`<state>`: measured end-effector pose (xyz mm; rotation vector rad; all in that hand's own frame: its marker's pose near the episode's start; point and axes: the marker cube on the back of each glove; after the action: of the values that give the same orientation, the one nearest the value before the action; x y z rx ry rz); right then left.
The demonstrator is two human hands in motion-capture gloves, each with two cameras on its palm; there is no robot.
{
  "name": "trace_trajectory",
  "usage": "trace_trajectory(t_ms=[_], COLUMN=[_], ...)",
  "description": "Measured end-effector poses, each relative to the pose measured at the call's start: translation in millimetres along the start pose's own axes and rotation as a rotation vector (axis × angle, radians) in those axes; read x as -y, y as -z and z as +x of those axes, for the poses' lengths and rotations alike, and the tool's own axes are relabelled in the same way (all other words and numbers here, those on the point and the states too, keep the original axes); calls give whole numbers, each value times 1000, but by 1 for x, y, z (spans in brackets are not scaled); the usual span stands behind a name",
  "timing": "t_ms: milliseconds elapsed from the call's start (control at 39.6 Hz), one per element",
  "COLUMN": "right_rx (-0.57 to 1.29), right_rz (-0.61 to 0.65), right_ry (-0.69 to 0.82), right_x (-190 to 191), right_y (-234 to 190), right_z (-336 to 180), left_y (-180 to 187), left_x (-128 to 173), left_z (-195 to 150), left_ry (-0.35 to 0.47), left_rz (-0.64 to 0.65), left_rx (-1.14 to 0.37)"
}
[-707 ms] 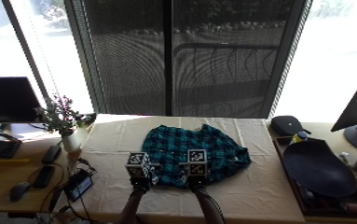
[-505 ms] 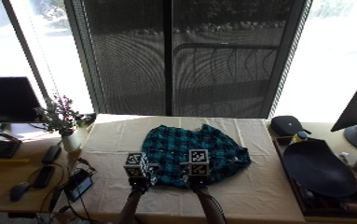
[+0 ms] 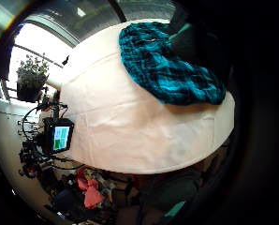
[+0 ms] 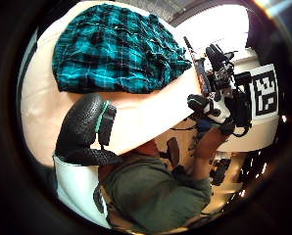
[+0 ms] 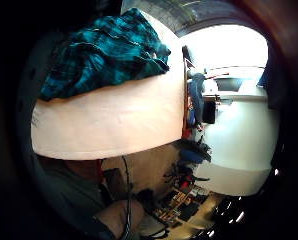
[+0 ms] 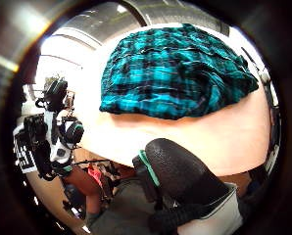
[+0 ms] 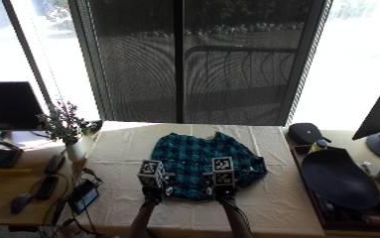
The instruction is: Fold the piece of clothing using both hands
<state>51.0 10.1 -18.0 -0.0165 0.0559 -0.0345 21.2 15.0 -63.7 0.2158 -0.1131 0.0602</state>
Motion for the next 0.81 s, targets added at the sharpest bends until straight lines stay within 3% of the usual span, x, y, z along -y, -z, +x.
trace_trajectory(t_ms=[50,126,303,480,555,631,732,808], right_rx=[3,3,6,-10,-31,-47,-19,-9], right_rz=[-10,-34,-87,-76,-83,-46,47,220], right_ry=[-26,-74,-141,-118,-97,-79,-72,-88], right_x=[3,10,33,37,39,49,54,67], right_y=[-7,-21,-64,-76,-84,-96,-100,-102], right_z=[16,38,79,91,90,89,88,91], left_y=[-5,-3,-35,-29,-44,-54,-62,-58], left_x=[-12,-14,-7,-27,-18,-20,7,12], left_z=[17,29,46,58,50,48,40,39], left_ry=[-9,-20,-21,-14,-5,9,-25,-22], left_rz=[-100,-117,-229,-395,-365,-351,-39,67], left_rx=[-59,-52,-27,87,153,106,110,117])
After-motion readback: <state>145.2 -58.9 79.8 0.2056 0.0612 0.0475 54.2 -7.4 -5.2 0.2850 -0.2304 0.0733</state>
